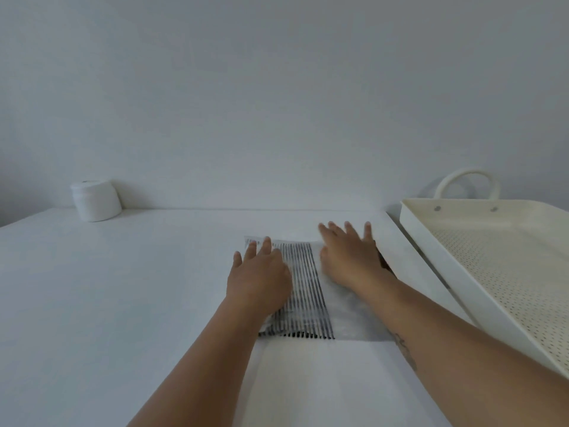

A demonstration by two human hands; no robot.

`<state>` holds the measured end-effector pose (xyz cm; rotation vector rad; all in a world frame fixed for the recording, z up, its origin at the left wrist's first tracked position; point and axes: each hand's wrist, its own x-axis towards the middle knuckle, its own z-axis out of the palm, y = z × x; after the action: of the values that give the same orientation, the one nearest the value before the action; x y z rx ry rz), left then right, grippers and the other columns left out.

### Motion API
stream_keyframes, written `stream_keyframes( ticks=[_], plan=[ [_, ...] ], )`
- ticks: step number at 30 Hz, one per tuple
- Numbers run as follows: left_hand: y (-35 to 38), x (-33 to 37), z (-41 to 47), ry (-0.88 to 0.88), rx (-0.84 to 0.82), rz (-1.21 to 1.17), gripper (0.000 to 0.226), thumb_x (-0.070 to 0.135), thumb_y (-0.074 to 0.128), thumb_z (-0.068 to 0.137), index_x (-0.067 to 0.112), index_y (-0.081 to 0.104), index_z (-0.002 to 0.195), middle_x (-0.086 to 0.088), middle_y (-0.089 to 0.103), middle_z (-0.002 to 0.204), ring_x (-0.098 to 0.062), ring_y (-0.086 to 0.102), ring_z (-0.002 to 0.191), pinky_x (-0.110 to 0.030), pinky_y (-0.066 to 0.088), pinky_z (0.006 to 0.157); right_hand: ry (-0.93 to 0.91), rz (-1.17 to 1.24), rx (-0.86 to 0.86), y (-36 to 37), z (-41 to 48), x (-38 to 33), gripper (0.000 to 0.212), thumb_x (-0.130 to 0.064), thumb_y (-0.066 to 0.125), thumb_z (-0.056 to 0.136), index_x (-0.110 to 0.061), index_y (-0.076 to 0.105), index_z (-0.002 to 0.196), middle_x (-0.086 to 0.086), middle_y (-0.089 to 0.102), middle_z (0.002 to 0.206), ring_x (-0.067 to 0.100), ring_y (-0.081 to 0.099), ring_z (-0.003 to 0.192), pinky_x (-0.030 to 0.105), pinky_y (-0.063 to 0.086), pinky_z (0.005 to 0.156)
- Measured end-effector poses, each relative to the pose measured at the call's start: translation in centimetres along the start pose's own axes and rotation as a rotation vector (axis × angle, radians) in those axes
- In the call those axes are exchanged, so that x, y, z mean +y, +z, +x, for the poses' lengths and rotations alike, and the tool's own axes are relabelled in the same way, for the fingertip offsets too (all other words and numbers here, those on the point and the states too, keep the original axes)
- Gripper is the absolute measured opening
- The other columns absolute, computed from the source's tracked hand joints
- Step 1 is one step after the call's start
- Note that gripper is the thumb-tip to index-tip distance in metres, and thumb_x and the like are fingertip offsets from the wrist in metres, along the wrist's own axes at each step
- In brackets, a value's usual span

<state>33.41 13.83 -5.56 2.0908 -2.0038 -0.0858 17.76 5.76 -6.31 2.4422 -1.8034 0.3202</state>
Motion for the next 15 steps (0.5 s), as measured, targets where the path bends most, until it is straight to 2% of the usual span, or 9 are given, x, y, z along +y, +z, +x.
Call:
stream_keyframes(
  ticks=[3,6,8,11,15],
  plan=[
    [-0.3,0.1,-0.3,0.022,0.087,0.042,0.053,0.023,0.027,0.098,0.013,0.023,0.15,-0.004,0.011,0.163,-0.023,0.005,0.149,-0.046,0.007,0.12,-0.146,0.234,-0.037,0.1,-0.6,-3.0,0.052,-0.023,0.027,0.101,-0.03,0.02,0.151,0.001,0.016,0.163,0.027,0.012,0.149,0.052,0.006,0.119],
    [0.2,0.4,-0.7,0.022,-0.081,0.066,0.056,0.024,0.021,0.099,0.014,0.012,0.153,-0.003,0.007,0.163,-0.021,0.004,0.149,-0.047,0.007,0.12,-0.226,0.324,-0.196,0.9,-1.2,-3.9,0.048,-0.028,0.025,0.103,-0.033,0.024,0.15,0.002,0.021,0.161,0.026,0.017,0.148,0.046,0.014,0.118],
    [0.6,0.6,-0.7,0.005,-0.15,0.108,0.057,0.027,0.017,0.099,0.013,0.008,0.153,-0.003,0.001,0.163,-0.021,-0.001,0.149,-0.049,0.004,0.119,-0.234,0.235,-0.248,1.4,-1.4,-3.6,0.048,-0.036,0.019,0.103,-0.035,0.018,0.151,-0.001,0.013,0.163,0.022,0.009,0.15,0.045,0.008,0.119],
    [0.9,0.9,-0.5,-0.017,-0.159,0.192,0.059,0.033,0.017,0.098,0.011,0.012,0.152,-0.003,-0.001,0.163,-0.022,-0.003,0.149,-0.051,0.003,0.118,-0.161,0.147,-0.272,1.6,-1.7,-2.5,0.053,-0.051,0.013,0.099,-0.043,0.008,0.151,-0.005,0.0,0.164,0.018,0.0,0.15,0.047,-0.001,0.12],
    [1.3,1.0,-0.6,-0.025,-0.148,0.205,0.062,0.037,0.019,0.097,0.008,0.016,0.151,-0.003,-0.001,0.163,-0.021,-0.003,0.149,-0.053,0.002,0.118,-0.089,0.121,-0.276,1.4,-2.6,-0.7,0.063,-0.063,0.01,0.093,-0.04,0.002,0.152,-0.002,-0.006,0.164,0.017,-0.005,0.15,0.047,-0.005,0.12]
  ],
)
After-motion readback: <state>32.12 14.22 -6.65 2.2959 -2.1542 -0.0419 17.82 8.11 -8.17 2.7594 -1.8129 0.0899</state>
